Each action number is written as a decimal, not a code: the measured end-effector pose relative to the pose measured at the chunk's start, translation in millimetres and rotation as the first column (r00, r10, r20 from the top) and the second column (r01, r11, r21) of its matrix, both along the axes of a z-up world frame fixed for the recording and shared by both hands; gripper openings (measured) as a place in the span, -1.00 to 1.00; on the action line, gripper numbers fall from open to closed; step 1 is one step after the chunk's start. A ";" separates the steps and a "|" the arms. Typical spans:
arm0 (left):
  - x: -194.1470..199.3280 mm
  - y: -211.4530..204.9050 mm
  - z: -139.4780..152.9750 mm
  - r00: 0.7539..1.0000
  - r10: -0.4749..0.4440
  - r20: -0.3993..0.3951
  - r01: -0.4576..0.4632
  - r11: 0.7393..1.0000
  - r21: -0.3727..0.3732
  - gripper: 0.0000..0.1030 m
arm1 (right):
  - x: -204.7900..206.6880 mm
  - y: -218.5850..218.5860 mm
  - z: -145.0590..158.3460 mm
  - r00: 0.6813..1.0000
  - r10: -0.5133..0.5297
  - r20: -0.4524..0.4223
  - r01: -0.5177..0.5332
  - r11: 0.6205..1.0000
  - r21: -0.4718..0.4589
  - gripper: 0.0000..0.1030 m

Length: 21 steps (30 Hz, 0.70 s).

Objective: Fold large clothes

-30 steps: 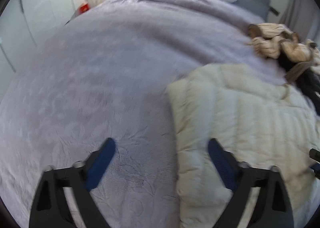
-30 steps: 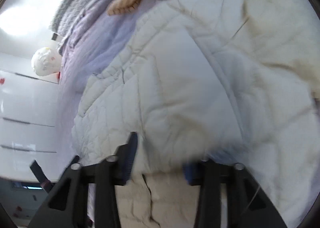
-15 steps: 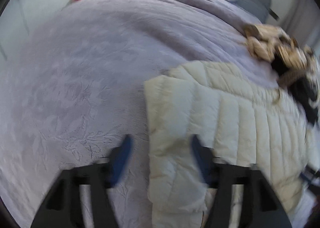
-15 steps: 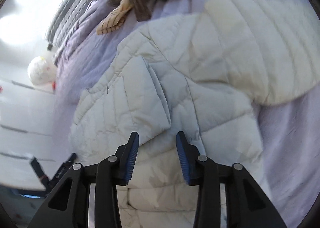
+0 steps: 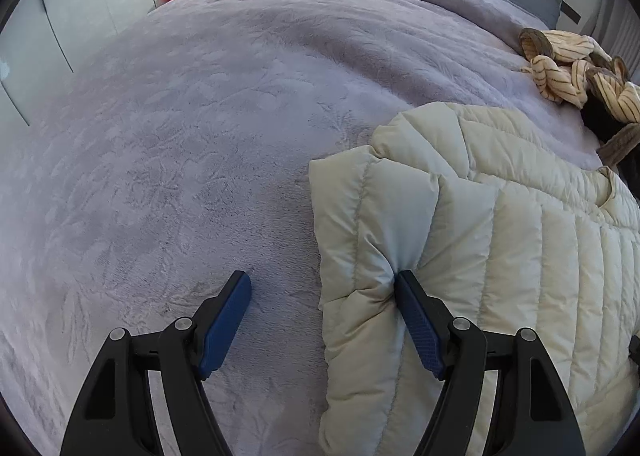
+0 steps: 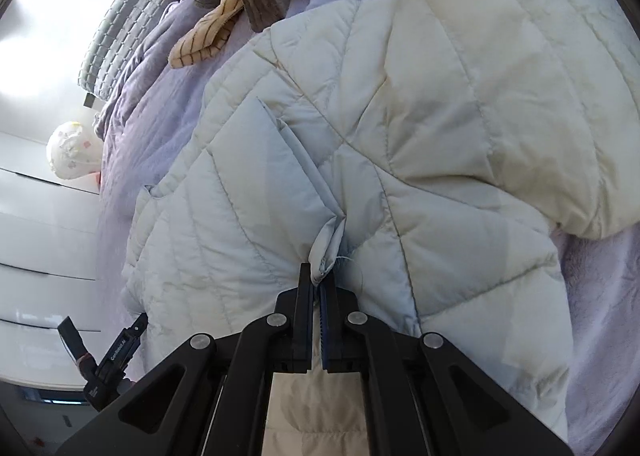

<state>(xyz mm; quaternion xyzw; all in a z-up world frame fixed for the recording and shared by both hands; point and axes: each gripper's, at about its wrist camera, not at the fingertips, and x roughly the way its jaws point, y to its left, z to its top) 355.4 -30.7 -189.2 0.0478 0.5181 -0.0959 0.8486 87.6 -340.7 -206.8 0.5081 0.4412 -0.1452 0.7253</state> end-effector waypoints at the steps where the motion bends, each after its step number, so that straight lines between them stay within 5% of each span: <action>1: -0.3 0.6 2.3 1.000 -0.004 0.001 0.004 1.000 -0.001 0.47 | -1.3 0.1 1.7 1.000 -0.002 -0.002 0.002 1.000 0.002 -0.95; 8: -2.5 5.7 22.2 1.000 0.009 0.029 -0.009 1.000 0.027 0.47 | -17.4 -1.4 25.1 0.999 -0.002 -0.035 0.000 0.998 -0.055 -0.68; 12: -14.8 5.4 39.9 0.999 -0.008 0.046 0.006 0.999 0.041 0.47 | -32.8 -5.5 43.3 1.000 -0.006 -0.008 0.006 0.996 -0.085 -0.17; 21: -84.1 -39.3 72.8 0.982 -0.188 0.008 0.188 0.982 0.006 0.49 | -88.6 -13.6 50.7 0.999 -0.026 0.021 0.026 1.000 -0.004 0.19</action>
